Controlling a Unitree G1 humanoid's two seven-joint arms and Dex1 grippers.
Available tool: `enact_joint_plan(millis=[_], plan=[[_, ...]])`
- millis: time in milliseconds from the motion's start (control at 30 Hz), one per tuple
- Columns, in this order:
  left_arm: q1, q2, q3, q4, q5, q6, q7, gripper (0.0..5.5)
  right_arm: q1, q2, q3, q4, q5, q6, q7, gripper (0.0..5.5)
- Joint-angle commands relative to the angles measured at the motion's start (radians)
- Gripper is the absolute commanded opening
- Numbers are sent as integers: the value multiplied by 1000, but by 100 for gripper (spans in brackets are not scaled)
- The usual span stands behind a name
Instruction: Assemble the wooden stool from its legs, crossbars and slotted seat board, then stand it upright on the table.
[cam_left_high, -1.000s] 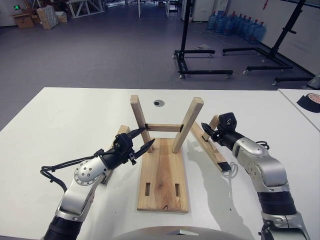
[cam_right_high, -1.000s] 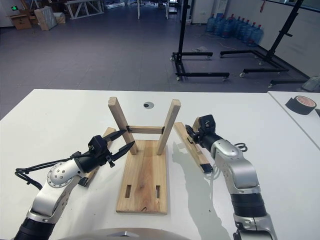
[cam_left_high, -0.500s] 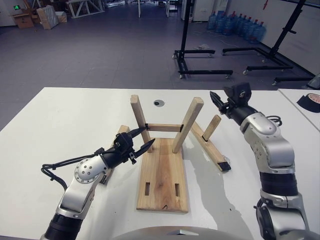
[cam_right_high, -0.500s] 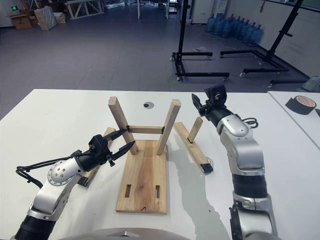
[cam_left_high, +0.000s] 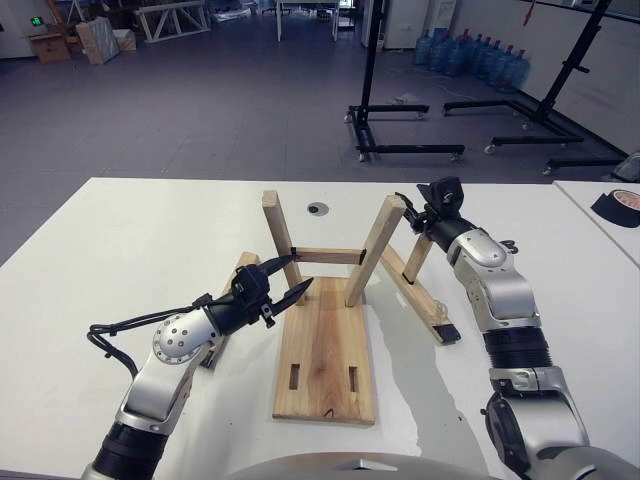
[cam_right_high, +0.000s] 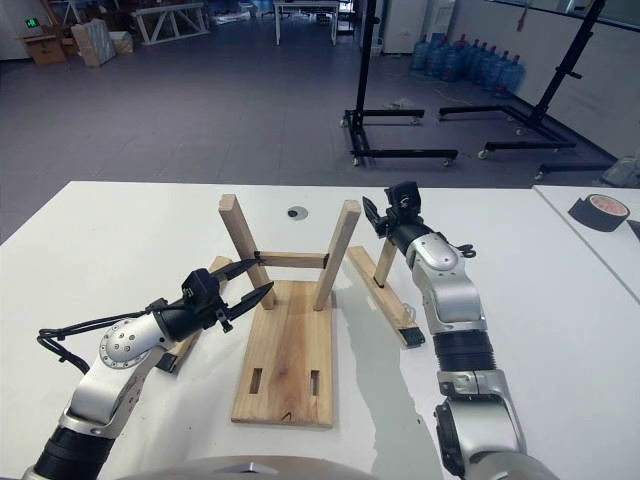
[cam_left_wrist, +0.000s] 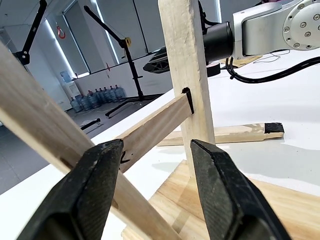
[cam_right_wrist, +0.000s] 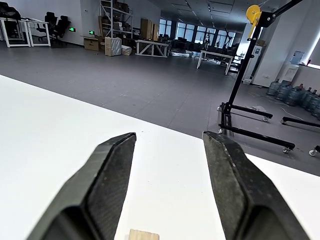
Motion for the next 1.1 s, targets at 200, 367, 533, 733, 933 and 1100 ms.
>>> enact_joint_plan(millis=[200, 367, 533, 733, 933, 1100], plan=[[-12, 13, 13, 14, 8, -19, -7, 245, 38, -21, -89, -112, 7, 13, -33, 245], [-9, 17, 16, 12, 6, -20, -8, 245, 7, -16, -121, -180, 31, 28, -40, 245], [3, 16, 12, 4, 8, -18, -4, 245, 10, -9, -113, -247, 46, 65, -36, 245], [15, 11, 6, -2, 13, -17, 4, 245, 138, 17, -29, -236, 5, 69, -20, 245], [8, 14, 6, 7, 10, -17, -2, 245, 150, 25, -42, -166, 8, 100, -25, 245], [4, 14, 9, 14, 10, -19, -3, 245, 115, 30, -60, -216, 32, 125, -31, 245]])
